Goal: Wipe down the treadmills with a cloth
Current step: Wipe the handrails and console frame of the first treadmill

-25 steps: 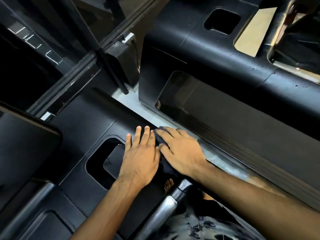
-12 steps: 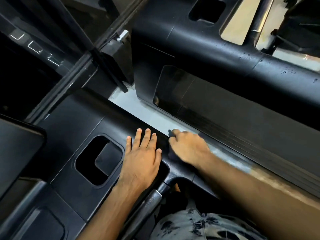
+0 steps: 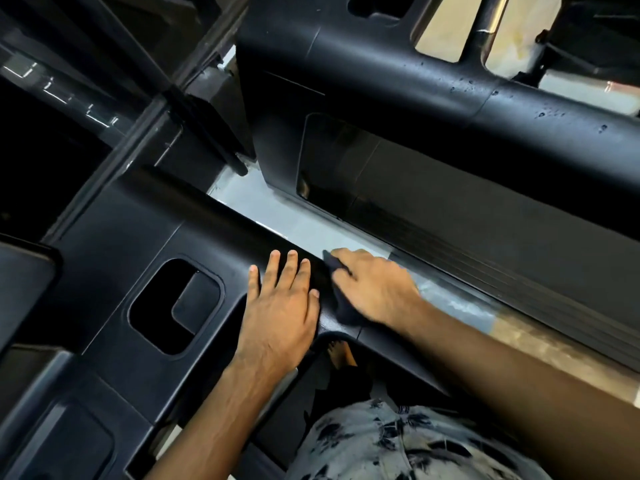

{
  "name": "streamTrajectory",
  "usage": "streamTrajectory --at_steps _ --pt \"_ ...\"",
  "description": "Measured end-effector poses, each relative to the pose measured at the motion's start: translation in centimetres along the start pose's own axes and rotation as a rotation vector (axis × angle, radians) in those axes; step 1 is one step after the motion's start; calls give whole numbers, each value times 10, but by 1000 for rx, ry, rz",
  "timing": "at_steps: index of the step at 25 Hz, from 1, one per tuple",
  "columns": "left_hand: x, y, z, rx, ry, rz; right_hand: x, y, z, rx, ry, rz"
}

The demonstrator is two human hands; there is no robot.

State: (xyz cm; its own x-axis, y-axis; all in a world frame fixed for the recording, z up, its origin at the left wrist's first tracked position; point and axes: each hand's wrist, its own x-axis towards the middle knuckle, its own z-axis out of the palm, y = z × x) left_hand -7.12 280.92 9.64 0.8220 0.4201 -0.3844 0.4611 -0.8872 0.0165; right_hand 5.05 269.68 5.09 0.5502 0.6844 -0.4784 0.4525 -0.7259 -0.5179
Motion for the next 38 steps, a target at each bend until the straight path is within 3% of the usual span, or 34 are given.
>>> streamTrajectory --at_steps 2,5,10,13,17,20,24,28,30,32,34,36,38 --pt "-3 5 1 -14 -8 -3 -1 9 -2 -64 -92 93" --pt "-7 18 3 -13 -5 34 -37 4 9 -180 63 -108" --pt "-17 31 9 3 -14 63 -16 28 3 -268 -179 66" --pt "-18 37 10 13 -12 70 -45 19 8 -188 12 -81" --pt "-21 43 10 12 -37 67 -28 52 -3 -153 -154 84" --pt "-24 54 10 26 -46 78 -53 48 6 -144 -25 -78" --pt "-28 66 16 30 -49 88 -43 68 -9 -295 -191 -33" --pt "-29 77 19 42 -33 79 -85 53 -1 -188 0 -140" --pt "-28 80 20 36 -28 73 -63 71 -3 -95 -52 11" --pt "-32 84 20 25 -33 72 -56 79 -5 -159 -149 93" --pt "-37 88 21 25 -42 84 -76 72 5 -227 -46 8" --pt "-38 90 23 23 -33 102 -92 74 8 -117 32 -40" --pt "-38 90 24 22 -43 115 -79 91 -5 -46 -63 131"
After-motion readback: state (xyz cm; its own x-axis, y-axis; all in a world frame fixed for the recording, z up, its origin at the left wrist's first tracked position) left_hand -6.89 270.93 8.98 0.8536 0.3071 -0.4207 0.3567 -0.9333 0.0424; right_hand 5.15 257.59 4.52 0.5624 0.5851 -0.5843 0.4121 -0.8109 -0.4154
